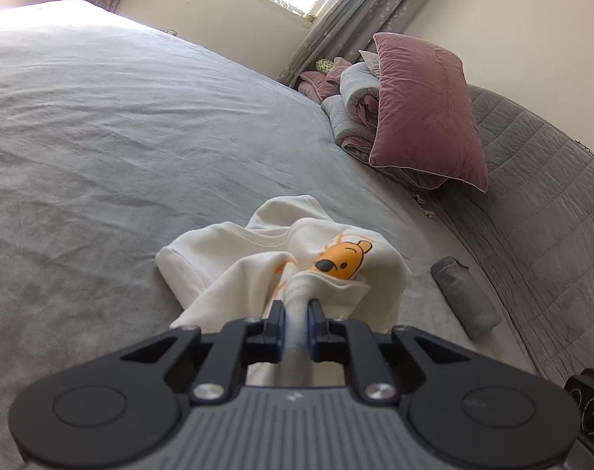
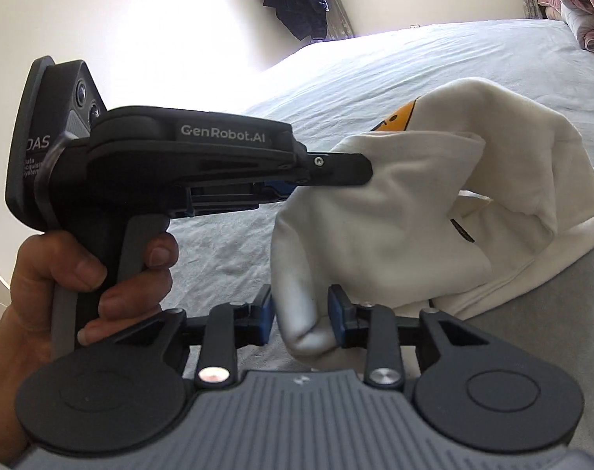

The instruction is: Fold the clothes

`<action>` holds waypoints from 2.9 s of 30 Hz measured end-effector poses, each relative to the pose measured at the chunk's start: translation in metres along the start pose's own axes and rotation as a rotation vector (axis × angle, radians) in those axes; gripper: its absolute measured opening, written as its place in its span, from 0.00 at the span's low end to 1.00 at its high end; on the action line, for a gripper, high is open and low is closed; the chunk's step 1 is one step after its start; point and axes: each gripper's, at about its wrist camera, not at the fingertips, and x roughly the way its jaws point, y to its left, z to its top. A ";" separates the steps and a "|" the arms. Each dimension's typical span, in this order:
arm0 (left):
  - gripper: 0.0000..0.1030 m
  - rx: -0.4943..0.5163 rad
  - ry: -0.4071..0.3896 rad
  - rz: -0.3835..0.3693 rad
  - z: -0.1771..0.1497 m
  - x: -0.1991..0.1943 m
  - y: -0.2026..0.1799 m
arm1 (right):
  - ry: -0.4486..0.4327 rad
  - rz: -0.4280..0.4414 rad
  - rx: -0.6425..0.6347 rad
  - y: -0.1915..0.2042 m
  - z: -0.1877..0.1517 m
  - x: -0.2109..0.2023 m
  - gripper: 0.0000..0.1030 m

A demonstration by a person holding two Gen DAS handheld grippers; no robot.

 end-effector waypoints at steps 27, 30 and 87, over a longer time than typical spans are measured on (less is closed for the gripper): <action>0.10 0.051 -0.217 -0.002 0.016 -0.066 0.023 | -0.095 -0.360 0.105 -0.063 0.018 0.029 0.69; 0.10 0.025 -0.180 -0.048 0.006 -0.061 0.024 | -0.084 -0.431 0.130 -0.068 0.001 0.037 0.21; 0.16 -0.295 0.053 0.056 0.022 0.089 0.036 | -0.238 -0.591 0.434 -0.178 0.037 -0.079 0.51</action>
